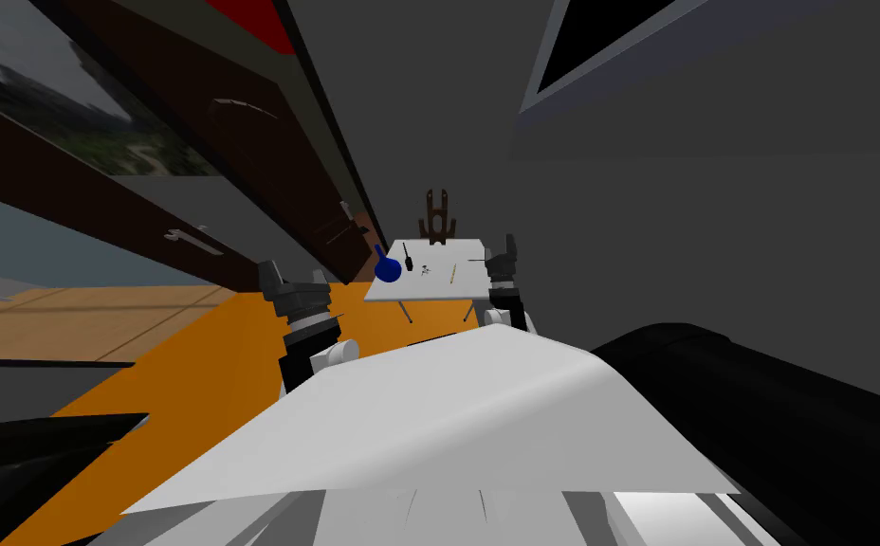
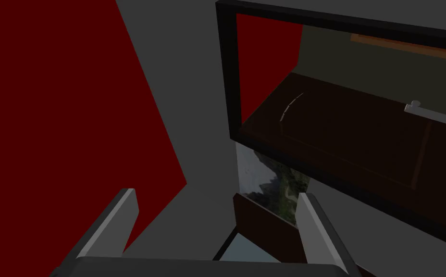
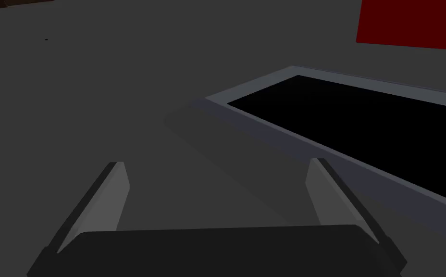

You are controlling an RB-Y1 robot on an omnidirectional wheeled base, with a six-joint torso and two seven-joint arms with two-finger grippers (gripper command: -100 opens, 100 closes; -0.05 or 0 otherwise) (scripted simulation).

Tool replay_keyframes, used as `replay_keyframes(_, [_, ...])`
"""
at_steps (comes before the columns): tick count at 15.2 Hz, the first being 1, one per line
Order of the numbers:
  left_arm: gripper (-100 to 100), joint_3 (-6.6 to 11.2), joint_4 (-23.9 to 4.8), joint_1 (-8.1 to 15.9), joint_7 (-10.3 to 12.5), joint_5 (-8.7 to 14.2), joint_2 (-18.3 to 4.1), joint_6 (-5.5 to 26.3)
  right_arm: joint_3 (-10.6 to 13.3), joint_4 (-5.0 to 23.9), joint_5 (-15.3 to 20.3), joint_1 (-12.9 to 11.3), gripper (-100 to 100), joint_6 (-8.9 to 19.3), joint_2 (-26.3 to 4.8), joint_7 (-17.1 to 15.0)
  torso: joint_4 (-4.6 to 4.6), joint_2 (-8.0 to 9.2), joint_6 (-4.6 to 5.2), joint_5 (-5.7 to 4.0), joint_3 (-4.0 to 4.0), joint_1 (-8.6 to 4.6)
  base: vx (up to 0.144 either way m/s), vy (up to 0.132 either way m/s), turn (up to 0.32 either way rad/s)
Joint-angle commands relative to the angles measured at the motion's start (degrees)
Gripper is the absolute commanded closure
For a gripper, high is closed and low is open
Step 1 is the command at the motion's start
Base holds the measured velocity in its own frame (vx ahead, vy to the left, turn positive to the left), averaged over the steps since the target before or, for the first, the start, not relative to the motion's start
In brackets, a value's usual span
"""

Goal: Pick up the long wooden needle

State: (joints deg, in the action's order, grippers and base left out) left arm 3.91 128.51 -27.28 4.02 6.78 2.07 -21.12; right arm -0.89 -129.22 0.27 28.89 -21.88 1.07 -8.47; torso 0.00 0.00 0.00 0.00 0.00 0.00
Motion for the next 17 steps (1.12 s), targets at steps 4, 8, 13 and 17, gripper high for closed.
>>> replay_keyframes(4, [0, 0.0, 0.0, 0.0, 0.0, 0.0, 0.0, 0.0, -1.6, 2.0, -0.7, -0.7, -100, 1.2, -5.7, -1.8, -0.01, -0.02, -0.01, 0.01, -0.01, 0.03, 0.004, 0.015, 0.052])
replay_keyframes(8, [0, -0.01, 0.0, 0.0, 0.0, 0.0, 0.0, 0.0, -4.2, 5.4, -1.9, -1.9, -100, 3.3, -10.2, -4.8, -0.01, -0.05, -0.02, 0.02, -0.03, 0.09, 0.009, 0.033, 0.095])
replay_keyframes(13, [0, -0.01, 0.0, 0.0, 0.0, 0.0, 0.0, 0.0, -8.0, 10.2, -3.7, -3.6, -100, 6.3, -14.0, -9.1, -0.02, -0.09, -0.02, 0.04, -0.05, 0.18, 0.016, 0.053, 0.141])
replay_keyframes(17, [0, -0.01, 0.0, 0.0, 0.0, 0.0, 0.0, 0.0, -12.6, 16.1, -5.8, -5.7, -100, 9.9, -17.2, -14.3, -0.02, -0.09, -0.02, 0.04, -0.06, 0.2, 0.017, 0.053, 0.163])
